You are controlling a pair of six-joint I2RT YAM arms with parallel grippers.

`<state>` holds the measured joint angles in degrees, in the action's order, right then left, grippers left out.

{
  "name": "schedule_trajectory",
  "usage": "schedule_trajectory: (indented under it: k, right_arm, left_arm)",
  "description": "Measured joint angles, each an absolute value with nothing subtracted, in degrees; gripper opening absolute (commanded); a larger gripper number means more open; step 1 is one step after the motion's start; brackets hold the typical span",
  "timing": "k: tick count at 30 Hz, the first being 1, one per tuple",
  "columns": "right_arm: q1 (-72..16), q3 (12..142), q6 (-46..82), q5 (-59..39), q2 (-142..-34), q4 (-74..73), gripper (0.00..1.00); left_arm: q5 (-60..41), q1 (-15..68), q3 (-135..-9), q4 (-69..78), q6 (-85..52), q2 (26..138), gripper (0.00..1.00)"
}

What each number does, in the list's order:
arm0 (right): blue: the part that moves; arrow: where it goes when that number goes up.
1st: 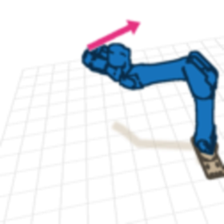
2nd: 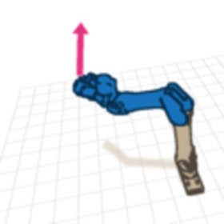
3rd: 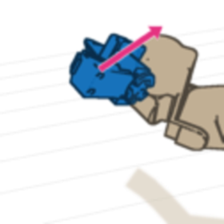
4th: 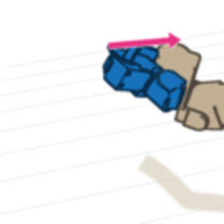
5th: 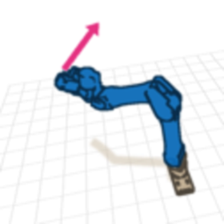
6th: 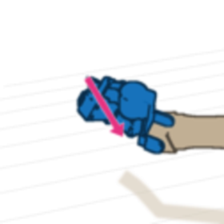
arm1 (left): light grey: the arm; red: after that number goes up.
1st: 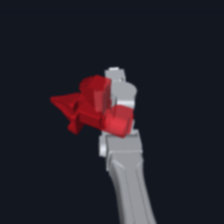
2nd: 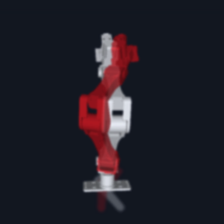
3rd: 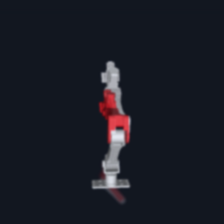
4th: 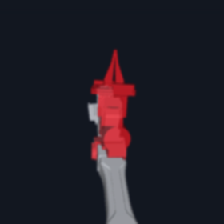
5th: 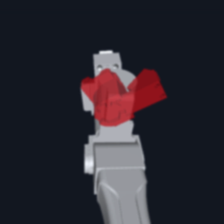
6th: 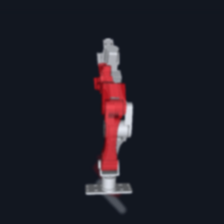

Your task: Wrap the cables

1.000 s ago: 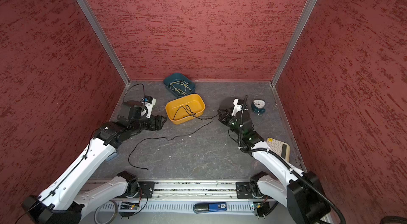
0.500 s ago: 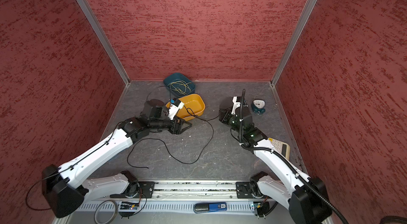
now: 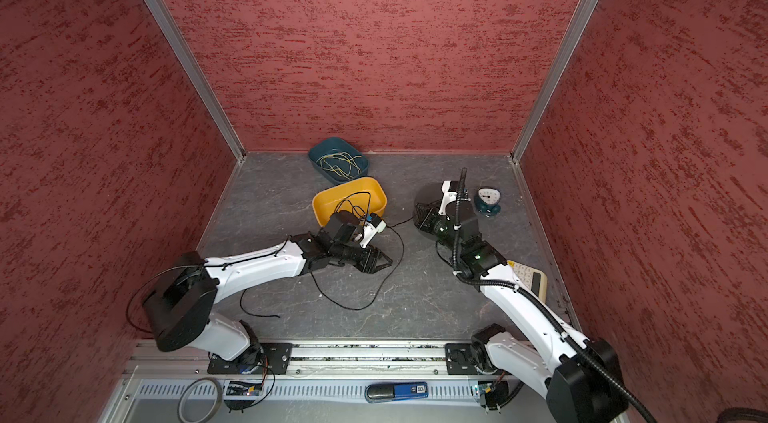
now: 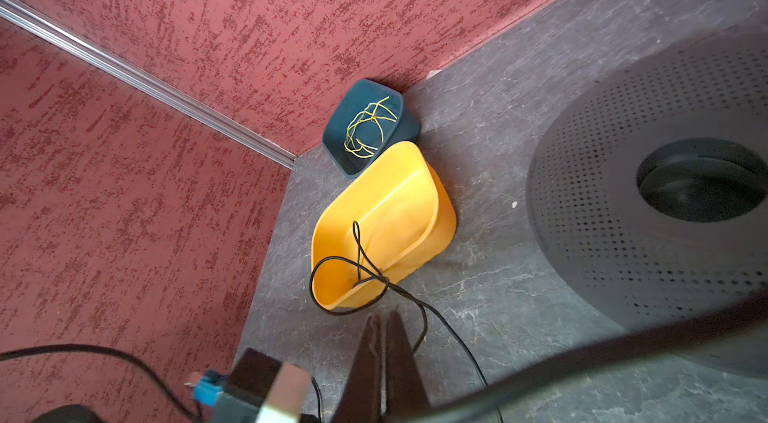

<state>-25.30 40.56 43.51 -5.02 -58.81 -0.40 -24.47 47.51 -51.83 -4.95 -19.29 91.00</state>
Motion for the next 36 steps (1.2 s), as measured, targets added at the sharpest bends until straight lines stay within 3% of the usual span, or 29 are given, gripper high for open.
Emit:
schedule_trajectory:
  k: [10,15,19,21,28,33,36]
  right_arm:
    - [-25.3,40.6,45.4,-5.1,-58.7,-2.1,0.0]
    - [-25.3,40.5,45.8,-5.1,-58.5,-2.3,0.0]
    - [-25.3,40.3,45.9,-4.7,-57.4,-2.2,0.0]
    - [-25.3,40.0,46.1,-4.4,-56.7,-2.3,0.0]
    - [-25.3,39.9,46.3,-4.3,-56.2,-2.4,0.0]
    - [-25.3,39.9,46.5,-4.3,-56.2,-2.3,0.0]
    - [-25.3,39.9,46.6,-4.3,-56.2,-2.3,0.0]
  left_arm:
    - [-17.6,51.0,-56.5,6.2,-22.7,103.4,0.43]
    - [-14.6,51.9,-59.8,8.7,-23.6,107.7,0.23]
    - [-11.1,52.5,-60.6,8.2,-23.9,109.2,0.16]
    - [-9.3,52.6,-60.5,8.1,-24.1,109.2,0.17]
    - [-7.0,52.2,-60.4,8.1,-25.0,109.3,0.49]
    - [-7.8,52.1,-60.4,10.2,-25.3,110.7,0.49]
    - [-9.1,52.1,-60.4,12.1,-26.3,111.7,0.41]
